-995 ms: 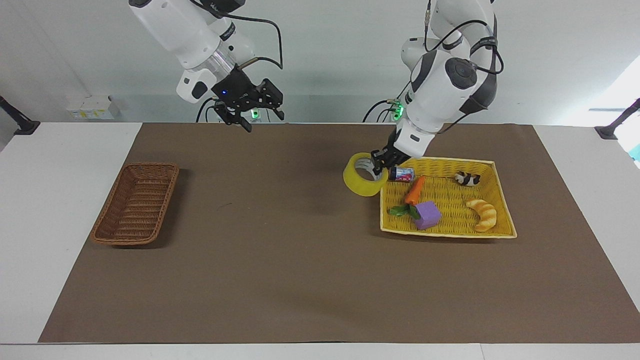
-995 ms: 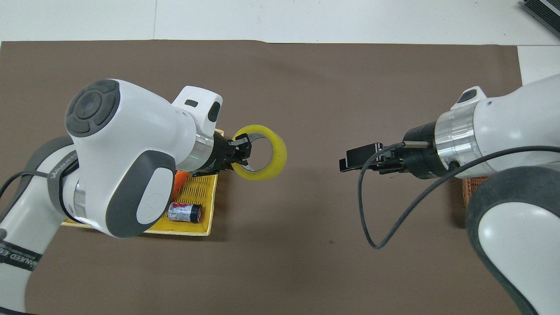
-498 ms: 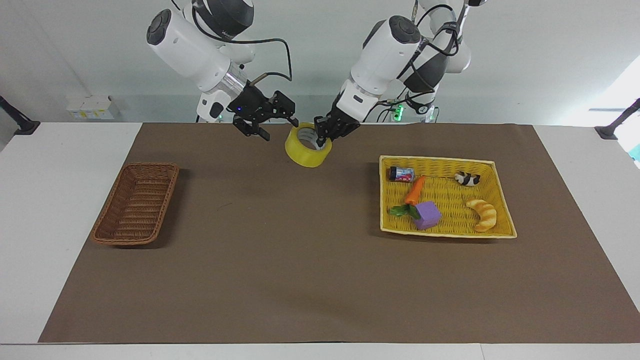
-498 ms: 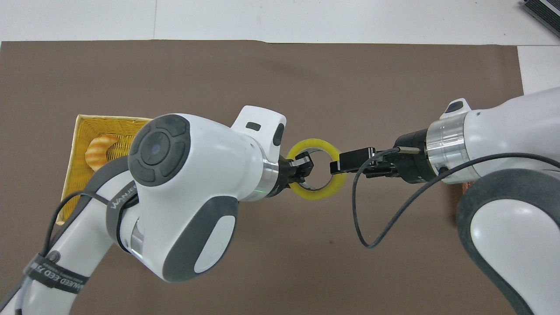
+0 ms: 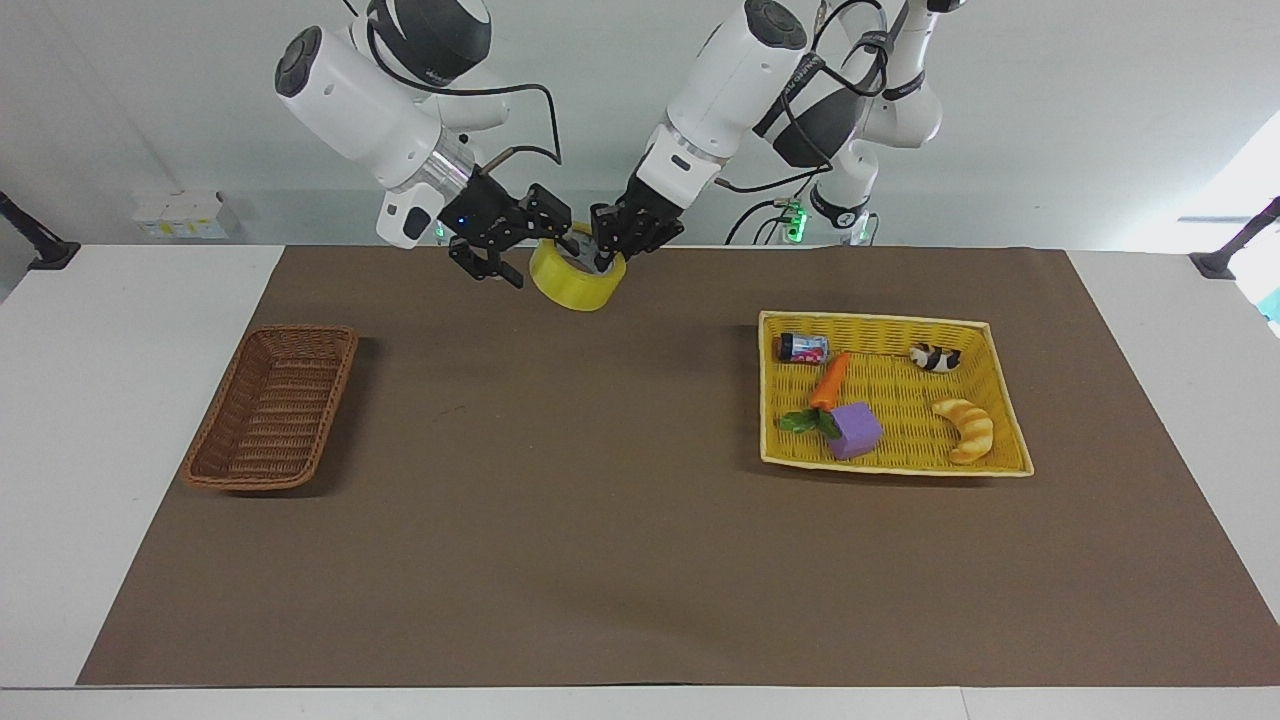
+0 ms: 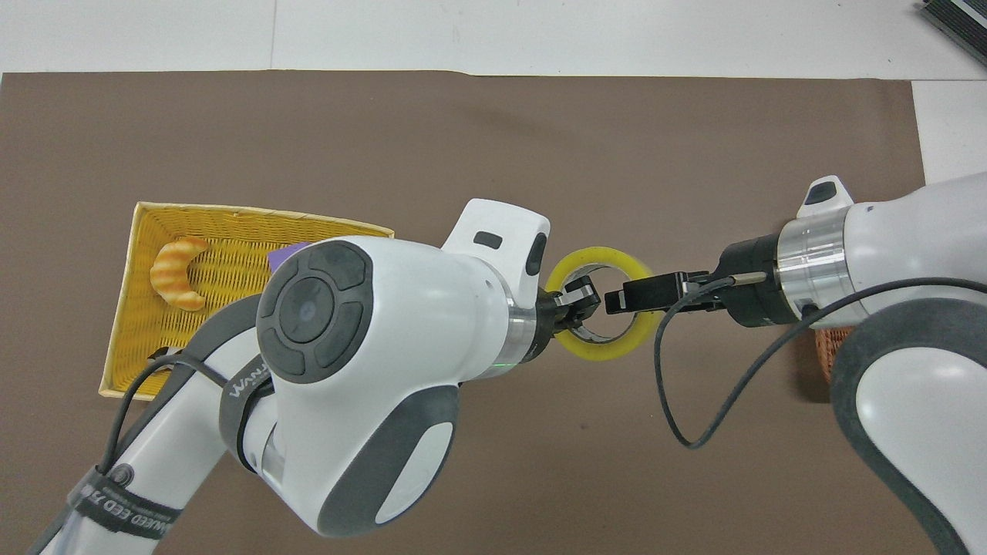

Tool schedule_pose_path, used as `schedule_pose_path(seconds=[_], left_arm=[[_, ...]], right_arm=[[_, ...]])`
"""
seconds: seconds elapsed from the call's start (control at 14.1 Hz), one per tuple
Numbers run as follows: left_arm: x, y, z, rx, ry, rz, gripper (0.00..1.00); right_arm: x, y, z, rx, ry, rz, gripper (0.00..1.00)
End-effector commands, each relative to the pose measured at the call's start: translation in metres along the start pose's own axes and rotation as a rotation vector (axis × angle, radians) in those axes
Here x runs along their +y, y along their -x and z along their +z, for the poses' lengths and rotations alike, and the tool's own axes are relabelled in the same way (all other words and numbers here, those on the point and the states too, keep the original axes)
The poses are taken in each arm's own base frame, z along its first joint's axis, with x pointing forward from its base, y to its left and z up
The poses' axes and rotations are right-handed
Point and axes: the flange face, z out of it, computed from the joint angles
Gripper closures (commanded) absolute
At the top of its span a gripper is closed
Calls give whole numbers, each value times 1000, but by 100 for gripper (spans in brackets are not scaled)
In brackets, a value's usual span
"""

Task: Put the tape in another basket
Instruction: 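Grasp the tape rim with the right gripper and open the left gripper, then carry the tape with the right gripper into the wicker basket while the left gripper withdraws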

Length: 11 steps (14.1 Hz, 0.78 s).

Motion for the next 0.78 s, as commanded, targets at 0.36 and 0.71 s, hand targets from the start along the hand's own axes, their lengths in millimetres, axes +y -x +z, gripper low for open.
schedule_pose_path(seconds=[0.36,0.71], left_arm=[[14,18,-41,33,108,-2,0],[-25,-27,-79,50,34,-5,0]], right_arm=[[6,8,-7,0,-30,14,100],[14,5,-16,17,-30,29,100]])
